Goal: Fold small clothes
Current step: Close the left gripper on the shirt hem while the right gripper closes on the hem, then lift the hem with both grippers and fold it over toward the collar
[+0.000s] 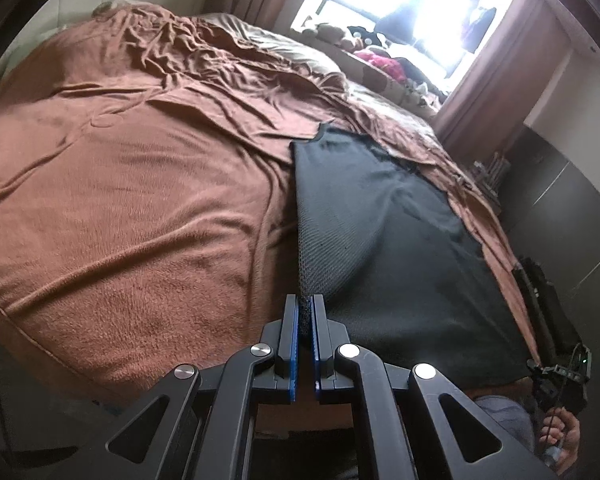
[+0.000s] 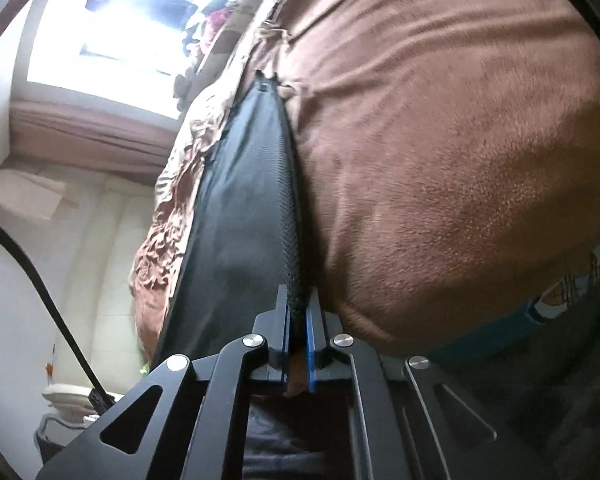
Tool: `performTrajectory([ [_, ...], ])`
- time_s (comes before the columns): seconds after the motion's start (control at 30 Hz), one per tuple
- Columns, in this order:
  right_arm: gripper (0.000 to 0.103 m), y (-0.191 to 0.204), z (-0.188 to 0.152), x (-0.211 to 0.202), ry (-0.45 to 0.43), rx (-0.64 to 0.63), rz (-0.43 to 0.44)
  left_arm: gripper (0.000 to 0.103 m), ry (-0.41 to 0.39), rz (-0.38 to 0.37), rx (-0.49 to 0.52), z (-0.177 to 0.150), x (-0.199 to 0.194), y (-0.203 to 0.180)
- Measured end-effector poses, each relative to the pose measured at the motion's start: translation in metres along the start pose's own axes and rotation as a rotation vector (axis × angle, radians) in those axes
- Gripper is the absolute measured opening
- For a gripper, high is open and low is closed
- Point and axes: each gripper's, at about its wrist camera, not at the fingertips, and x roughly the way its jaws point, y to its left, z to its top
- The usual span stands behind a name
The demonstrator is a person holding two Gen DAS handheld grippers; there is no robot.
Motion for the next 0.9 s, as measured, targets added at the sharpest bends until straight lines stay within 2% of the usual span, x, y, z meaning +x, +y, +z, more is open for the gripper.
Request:
performTrajectory([
  [0.5, 0.002, 0.036, -0.028, -0.064, -0.121, -0.129, 0.126, 0.005, -0.1, -0.075, -0.053, -0.011, -0.078, -0.001],
  [0.9, 0.002, 0.051, -0.059, -0.112, -0.172, -0.183, 0.172, 0.005, -0.208, -0.12, -0.025, -0.029, -0.155, -0.011],
])
